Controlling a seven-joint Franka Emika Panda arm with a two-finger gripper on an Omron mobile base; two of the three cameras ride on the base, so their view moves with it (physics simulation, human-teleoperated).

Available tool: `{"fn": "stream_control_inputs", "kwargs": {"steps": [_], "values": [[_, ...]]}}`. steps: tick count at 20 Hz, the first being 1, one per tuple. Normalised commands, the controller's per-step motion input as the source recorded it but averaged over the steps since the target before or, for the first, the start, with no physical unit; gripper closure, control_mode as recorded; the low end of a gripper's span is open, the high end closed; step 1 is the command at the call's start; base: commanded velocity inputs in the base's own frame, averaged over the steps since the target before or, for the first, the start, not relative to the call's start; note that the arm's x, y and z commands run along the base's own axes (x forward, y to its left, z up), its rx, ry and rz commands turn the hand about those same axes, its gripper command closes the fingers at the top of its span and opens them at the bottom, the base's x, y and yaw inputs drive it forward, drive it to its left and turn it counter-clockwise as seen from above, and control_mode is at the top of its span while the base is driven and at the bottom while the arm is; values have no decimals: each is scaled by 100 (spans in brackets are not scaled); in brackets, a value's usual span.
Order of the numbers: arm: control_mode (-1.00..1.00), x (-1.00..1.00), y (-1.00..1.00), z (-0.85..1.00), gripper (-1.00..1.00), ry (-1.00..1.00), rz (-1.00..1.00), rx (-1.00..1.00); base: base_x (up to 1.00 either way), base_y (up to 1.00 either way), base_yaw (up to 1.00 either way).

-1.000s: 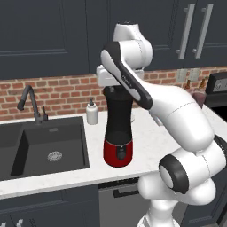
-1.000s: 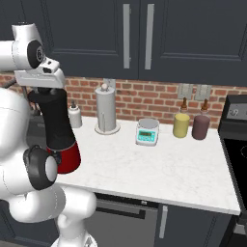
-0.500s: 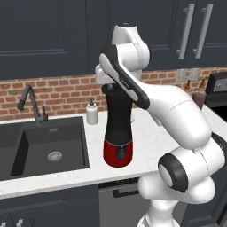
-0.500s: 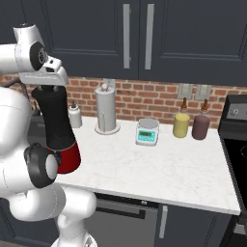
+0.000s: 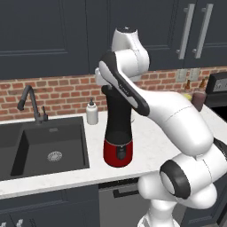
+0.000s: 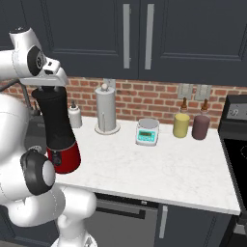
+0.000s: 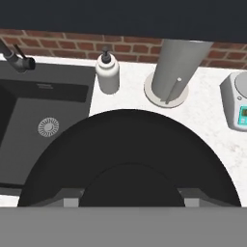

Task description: Close the lid blender by securely placing the lid on top.

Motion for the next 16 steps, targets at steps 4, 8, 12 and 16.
{"fn": "stream_control_inputs", "kwargs": {"steps": [4,8,12,16], "values": [[-100,1,0,-11,100,-5,2,0,0,0,0],[-100,2,-18,-1,100,-1,1,0,0,0,0],[-100,0,-14,-7,100,0,0,0,0,0,0],[-100,0,-3,-16,100,0,1,0,0,0,0]]}}
